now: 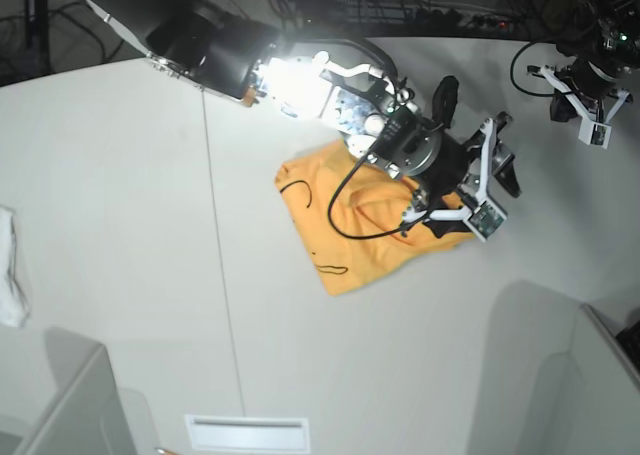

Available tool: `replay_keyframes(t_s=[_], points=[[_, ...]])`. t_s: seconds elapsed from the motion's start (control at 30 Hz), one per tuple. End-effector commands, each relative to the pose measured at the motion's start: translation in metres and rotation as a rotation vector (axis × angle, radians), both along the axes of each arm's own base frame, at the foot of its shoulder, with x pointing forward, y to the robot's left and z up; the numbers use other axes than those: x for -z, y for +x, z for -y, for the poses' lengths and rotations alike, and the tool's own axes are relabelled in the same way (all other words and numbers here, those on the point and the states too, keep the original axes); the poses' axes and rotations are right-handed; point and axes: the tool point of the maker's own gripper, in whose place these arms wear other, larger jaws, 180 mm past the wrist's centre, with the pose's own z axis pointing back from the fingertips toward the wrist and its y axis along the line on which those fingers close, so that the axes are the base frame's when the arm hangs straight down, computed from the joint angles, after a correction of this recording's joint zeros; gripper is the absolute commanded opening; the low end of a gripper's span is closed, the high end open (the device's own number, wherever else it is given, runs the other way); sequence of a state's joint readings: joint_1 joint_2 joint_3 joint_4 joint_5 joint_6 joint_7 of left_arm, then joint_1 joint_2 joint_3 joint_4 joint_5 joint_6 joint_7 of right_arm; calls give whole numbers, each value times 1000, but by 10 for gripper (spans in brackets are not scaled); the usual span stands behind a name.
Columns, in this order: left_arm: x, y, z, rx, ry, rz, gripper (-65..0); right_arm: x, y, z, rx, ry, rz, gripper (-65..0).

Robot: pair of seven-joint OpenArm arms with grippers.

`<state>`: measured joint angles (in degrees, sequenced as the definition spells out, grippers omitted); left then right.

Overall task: Fold the T-shirt properly
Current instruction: 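Lay the folded end down, open and raise the right gripper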

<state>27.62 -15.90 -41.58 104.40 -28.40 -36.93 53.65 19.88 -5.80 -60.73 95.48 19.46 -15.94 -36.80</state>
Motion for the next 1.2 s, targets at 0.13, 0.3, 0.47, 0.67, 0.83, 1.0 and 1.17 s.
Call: replay_keyframes(t_s=[0.13,0.3,0.47,0.67,0.83,1.0,1.17], points=[[-8,5,-4,9,17,25,-650,-24,53,74,212,-52,38,-642],[-14,-1,-17,-50,23,46,-650,9,73,134,340,-193,29,-650],[-21,-3,-29,-80,43,62,-650,60,79,175,390,-349,-25,-650],[-20,-7,-30,-81,44,51,-650,96,52,179,380,-356,-74,-650],[-22,-3,-29,-80,45,65,-650,106,34,169,349,-353,-104,-650],[-20,-4,-29,-83,42,59,-650,109,7,135,243,-348,-107,-650],[-21,-4,-30,-81,44,62,-650,102,-45,87,70,-315,-95,-650]])
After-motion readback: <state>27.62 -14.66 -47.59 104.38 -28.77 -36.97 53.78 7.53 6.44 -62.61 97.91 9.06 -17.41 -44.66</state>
